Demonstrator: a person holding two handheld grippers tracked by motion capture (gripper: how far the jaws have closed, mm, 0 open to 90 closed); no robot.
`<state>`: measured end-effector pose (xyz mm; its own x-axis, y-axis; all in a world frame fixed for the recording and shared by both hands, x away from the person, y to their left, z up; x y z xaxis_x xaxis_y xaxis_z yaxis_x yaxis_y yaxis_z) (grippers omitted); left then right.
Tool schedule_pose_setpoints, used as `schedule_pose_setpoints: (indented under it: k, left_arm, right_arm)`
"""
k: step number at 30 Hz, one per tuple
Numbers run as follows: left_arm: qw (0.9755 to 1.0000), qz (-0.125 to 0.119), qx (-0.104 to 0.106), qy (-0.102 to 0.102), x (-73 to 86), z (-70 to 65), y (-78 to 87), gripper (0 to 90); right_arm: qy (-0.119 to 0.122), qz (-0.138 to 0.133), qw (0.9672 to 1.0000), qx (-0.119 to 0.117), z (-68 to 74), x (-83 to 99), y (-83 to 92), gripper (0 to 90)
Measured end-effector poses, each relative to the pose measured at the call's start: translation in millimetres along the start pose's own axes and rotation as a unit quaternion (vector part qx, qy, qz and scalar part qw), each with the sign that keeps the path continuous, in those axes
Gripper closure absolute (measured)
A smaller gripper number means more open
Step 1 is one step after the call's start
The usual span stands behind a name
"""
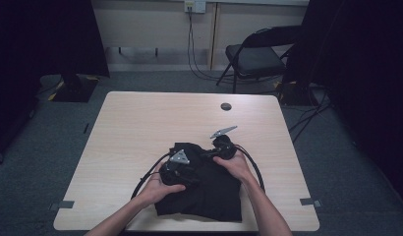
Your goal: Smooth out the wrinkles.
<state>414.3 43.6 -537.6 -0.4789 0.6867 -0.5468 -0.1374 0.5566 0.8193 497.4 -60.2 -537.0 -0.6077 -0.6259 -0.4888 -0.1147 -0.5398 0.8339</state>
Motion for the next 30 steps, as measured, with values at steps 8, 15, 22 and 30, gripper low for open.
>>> schedule_pose_setpoints:
  k: [8, 15, 22, 30]
  left_arm:
    - [0.9983, -0.026, -0.046, 0.025, -12.7, 18.2, -3.7, 45.8]
    - [0.9944, -0.058, -0.079, 0.037, -24.3, 39.6, -0.8, 49.1]
    - [0.9954, -0.087, -0.039, 0.000, -22.9, 15.1, 54.5, 49.1]
    - [0.9995, 0.000, -0.004, -0.031, 7.5, -13.5, 20.5, 49.3]
  right_arm:
    - [0.038, -0.053, 0.9976, 0.024, 20.7, -19.5, 39.4, 76.5]
    - [0.045, -0.076, 0.9954, 0.036, 23.7, -37.7, 49.9, 76.5]
    - [0.018, -0.087, 0.9950, 0.045, 3.8, -38.7, 56.8, 76.5]
    - [0.013, -0.100, 0.9931, 0.060, -2.7, -51.8, 61.9, 76.5]
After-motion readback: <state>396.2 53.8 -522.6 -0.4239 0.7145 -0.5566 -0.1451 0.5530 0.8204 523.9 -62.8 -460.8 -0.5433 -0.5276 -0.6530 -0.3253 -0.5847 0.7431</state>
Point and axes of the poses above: each handheld gripper's, and its own axes: y roughly backward along the jaws, x roughly out of its underside, z roughly to its left, the point moved 8 cm from there along -y, roughly forward along the jaws, and after that the axes turned 13 degrees about z, right-handed, at the moved point
